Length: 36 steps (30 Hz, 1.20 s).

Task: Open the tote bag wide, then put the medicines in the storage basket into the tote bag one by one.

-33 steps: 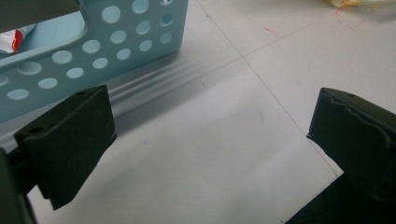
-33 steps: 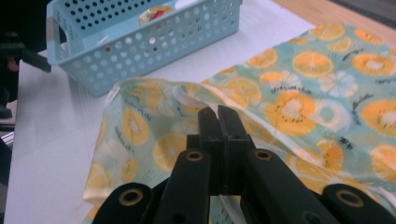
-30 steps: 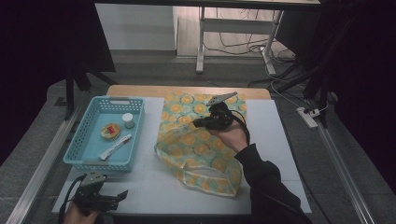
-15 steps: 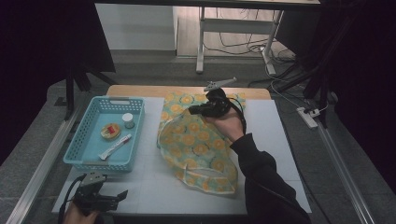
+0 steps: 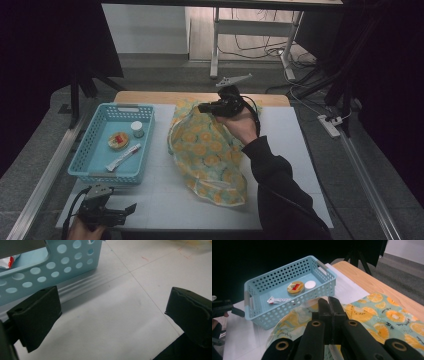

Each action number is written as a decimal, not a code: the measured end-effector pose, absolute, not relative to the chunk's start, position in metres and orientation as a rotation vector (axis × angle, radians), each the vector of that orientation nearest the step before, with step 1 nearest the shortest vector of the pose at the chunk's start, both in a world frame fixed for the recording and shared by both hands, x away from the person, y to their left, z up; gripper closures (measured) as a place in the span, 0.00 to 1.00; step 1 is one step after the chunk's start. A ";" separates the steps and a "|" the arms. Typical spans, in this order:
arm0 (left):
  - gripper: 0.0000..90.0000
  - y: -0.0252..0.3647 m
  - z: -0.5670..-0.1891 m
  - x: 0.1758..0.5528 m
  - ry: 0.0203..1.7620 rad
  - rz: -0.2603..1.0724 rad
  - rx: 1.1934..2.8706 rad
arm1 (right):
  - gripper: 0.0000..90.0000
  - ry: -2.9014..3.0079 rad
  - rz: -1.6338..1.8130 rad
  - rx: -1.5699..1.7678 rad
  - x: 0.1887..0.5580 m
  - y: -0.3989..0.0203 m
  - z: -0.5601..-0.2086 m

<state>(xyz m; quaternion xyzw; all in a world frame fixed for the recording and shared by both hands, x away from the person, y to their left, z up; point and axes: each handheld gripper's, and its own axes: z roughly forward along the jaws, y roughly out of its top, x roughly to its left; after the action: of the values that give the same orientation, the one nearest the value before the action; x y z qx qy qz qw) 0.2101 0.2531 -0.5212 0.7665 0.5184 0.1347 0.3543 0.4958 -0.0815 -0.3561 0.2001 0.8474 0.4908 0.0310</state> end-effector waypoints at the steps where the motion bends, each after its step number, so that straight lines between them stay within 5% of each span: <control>1: 0.00 0.253 -0.521 0.210 1.340 0.347 1.980 | 1.00 2.609 1.516 0.617 0.496 -0.081 -0.356; 36: 0.00 0.262 -0.520 0.210 1.318 0.285 1.918 | 1.00 2.658 1.481 0.574 0.495 -0.076 -0.381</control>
<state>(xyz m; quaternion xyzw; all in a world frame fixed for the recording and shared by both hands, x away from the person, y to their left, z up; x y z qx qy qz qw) 0.2099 0.2616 -0.5202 0.7541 0.5180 0.1120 0.3880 0.4950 -0.0763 -0.3812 0.1854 0.8582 0.4782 0.0224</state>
